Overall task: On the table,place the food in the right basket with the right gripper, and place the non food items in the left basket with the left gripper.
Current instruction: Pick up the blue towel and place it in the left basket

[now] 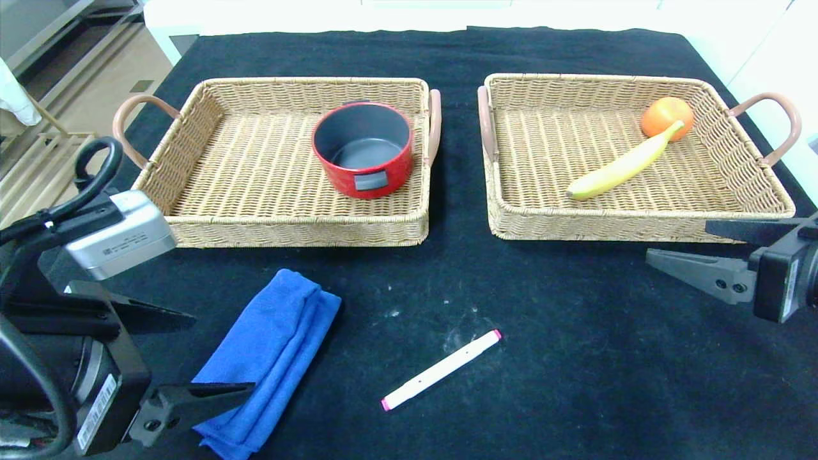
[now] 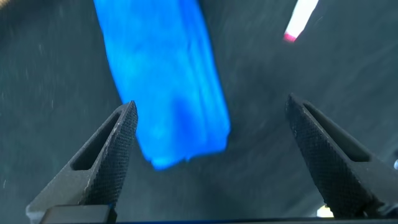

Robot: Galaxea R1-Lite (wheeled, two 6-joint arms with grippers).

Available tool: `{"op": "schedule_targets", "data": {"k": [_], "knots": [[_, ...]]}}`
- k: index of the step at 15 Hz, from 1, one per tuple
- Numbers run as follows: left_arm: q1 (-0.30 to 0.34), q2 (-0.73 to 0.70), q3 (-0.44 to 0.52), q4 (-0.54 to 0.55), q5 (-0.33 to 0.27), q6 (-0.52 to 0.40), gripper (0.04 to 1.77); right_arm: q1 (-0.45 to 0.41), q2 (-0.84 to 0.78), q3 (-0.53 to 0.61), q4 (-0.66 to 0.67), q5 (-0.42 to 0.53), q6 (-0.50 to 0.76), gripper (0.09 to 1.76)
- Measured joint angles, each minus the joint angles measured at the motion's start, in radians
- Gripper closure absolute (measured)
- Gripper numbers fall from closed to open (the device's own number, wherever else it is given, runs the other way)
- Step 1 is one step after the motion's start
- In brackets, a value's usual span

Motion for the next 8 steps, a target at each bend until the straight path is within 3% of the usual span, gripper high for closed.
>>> {"op": "schedule_targets", "data": {"k": [8], "knots": [[0.0,0.15,-0.027,0.014,0.096,-0.006,0.09,0.001,0.002,0.009,0.0,0.0,-0.001,0.14]]}}
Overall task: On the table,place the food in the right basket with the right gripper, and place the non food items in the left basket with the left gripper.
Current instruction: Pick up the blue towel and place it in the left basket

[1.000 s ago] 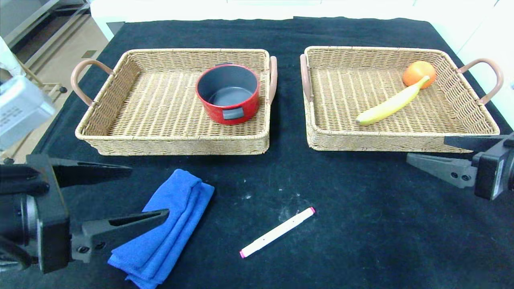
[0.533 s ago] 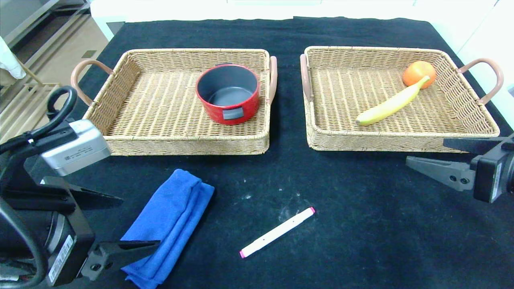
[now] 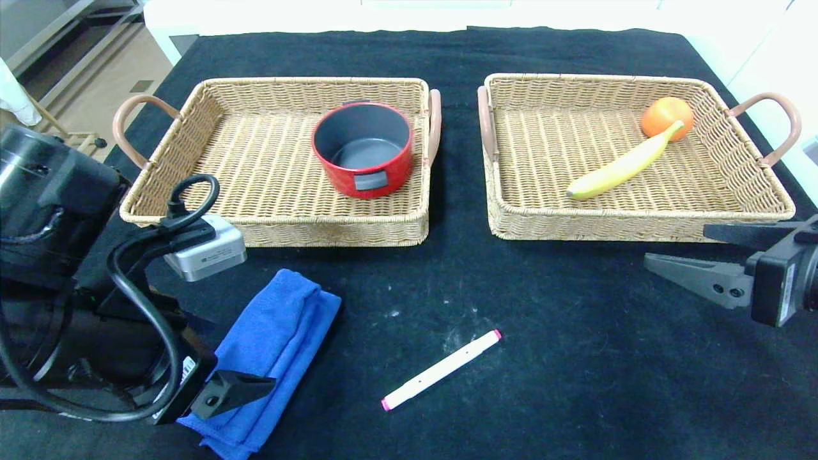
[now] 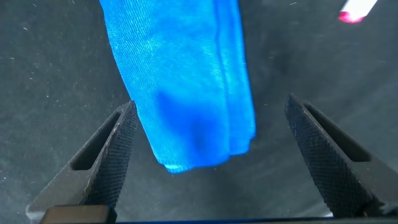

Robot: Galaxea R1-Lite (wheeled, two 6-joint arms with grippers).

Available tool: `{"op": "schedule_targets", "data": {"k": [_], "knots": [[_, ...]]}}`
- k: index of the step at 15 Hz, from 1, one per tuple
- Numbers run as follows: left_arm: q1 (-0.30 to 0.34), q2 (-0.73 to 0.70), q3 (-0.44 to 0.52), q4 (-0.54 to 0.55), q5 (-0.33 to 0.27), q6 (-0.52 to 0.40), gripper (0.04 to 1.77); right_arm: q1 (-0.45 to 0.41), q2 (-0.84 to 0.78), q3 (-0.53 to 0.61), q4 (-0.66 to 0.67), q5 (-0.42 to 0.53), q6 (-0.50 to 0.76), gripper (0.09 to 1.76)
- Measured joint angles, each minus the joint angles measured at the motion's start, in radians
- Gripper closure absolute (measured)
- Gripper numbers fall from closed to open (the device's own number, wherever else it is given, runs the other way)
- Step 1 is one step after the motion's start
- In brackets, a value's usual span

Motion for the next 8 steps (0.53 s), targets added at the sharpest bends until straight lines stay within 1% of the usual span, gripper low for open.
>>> {"op": "schedule_targets", "data": {"k": [2,5,8], "knots": [[0.0,0.035,-0.005,-0.002,0.02,-0.002,0.09,0.0,0.0,0.002,0.0,0.0,0.0,0.14],[0.0,0.082,-0.015,-0.003,0.029,-0.003,0.09,0.002,0.0,0.006,0.0,0.0,-0.001,0.14],[0.0,0.127,-0.025,-0.005,0.066,-0.006,0.09,0.003,0.001,0.008,0.0,0.0,-0.001,0.14]]}}
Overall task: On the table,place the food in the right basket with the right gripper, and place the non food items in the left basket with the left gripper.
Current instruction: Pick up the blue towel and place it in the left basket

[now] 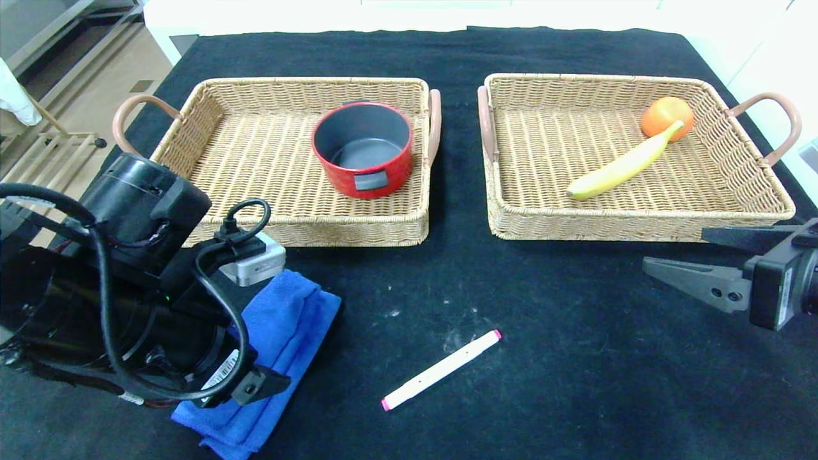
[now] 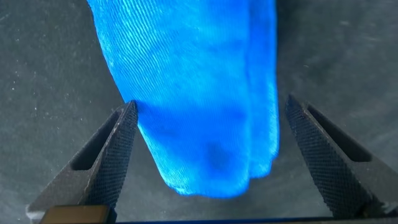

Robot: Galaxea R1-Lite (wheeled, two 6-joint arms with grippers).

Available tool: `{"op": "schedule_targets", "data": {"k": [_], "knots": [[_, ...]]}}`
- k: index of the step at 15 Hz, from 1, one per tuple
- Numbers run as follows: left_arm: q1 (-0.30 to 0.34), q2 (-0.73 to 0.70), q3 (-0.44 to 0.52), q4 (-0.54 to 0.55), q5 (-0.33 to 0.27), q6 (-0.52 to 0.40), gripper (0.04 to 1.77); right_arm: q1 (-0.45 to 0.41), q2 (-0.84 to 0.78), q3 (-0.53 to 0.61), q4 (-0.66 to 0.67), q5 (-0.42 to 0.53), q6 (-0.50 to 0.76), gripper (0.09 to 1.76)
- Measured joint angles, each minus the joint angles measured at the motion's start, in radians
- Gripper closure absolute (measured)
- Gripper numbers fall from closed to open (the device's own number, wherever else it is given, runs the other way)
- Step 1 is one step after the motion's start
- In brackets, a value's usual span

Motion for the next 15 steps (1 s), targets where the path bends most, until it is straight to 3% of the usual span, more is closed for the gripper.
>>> {"op": "schedule_targets", "data": {"k": [13,14,15], "knots": [[-0.011,0.073,-0.006,0.0,0.064,-0.002,0.09,0.005,0.0,0.005,0.0,0.001,-0.001,0.14],[-0.013,0.073,-0.005,0.0,0.064,-0.002,0.17,0.005,0.0,0.005,0.0,0.001,0.0,0.14],[-0.014,0.073,-0.005,0.0,0.065,-0.002,0.35,0.005,0.0,0.005,0.0,0.001,-0.001,0.14]]}}
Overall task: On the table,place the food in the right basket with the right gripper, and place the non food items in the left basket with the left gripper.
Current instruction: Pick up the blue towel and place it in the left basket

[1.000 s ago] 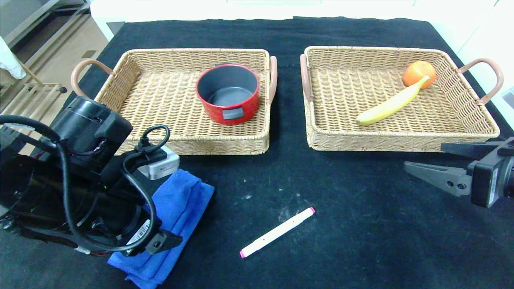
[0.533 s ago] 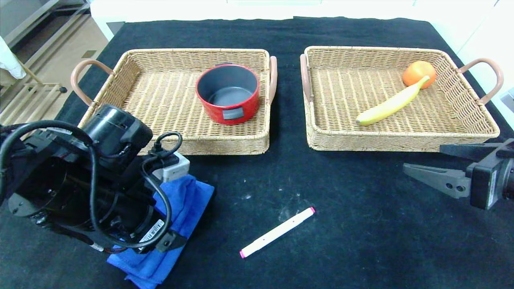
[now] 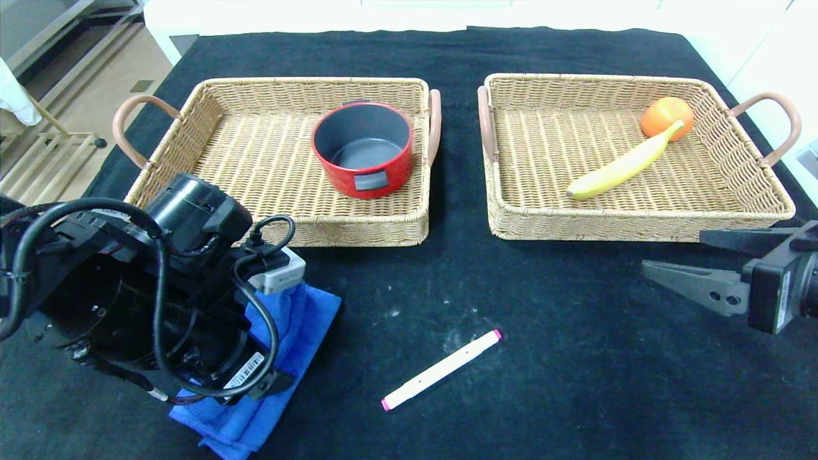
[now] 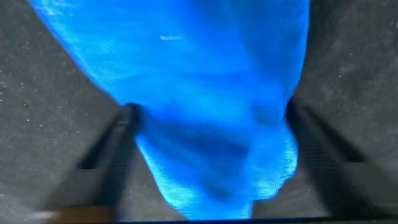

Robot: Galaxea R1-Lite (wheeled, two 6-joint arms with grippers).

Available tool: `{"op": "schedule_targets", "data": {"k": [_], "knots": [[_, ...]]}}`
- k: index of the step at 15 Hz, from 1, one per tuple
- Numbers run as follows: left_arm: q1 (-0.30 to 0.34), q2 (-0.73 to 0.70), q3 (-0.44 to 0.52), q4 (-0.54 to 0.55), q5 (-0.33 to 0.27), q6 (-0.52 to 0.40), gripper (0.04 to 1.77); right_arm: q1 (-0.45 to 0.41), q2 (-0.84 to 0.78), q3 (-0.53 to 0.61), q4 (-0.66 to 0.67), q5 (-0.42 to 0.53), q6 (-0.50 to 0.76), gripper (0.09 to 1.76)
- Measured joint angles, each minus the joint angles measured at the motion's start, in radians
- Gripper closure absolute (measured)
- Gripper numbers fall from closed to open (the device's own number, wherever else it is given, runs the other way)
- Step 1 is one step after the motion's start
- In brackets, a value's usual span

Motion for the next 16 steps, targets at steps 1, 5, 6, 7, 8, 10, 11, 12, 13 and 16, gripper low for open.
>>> {"op": "schedule_targets", "data": {"k": [1,5,6,7,8,10,11,12,13,16], "knots": [[-0.001,0.0,0.0,0.0,0.0,0.0,0.51,0.0,0.0,0.0,0.0,0.0,0.0,0.14],[-0.003,-0.003,0.001,0.002,-0.001,-0.001,0.97,0.0,0.0,0.0,0.0,0.0,0.001,0.14],[-0.003,-0.006,0.002,0.002,-0.002,-0.002,1.09,0.0,0.0,0.0,0.0,0.0,0.001,0.14],[-0.003,-0.007,0.003,0.002,-0.002,-0.001,1.53,0.0,0.0,0.0,0.0,0.0,0.001,0.14],[-0.003,-0.009,0.005,0.003,-0.003,-0.002,1.6,0.0,0.0,0.0,0.0,0.0,0.001,0.14],[-0.003,-0.011,0.005,0.004,-0.003,-0.003,1.6,0.0,0.0,0.001,0.0,0.0,0.001,0.14],[-0.003,-0.013,0.005,0.004,-0.004,-0.003,1.6,0.0,0.0,0.001,0.0,0.0,0.001,0.14],[-0.003,-0.014,0.006,0.004,-0.003,-0.003,1.6,0.0,0.0,0.001,0.0,0.0,0.001,0.14],[-0.003,-0.016,0.006,0.004,-0.004,-0.003,1.6,0.0,0.0,0.001,0.0,0.0,0.001,0.14],[-0.003,-0.028,0.007,0.006,-0.005,-0.003,1.6,0.0,0.0,0.001,0.0,0.0,0.001,0.14]]}}
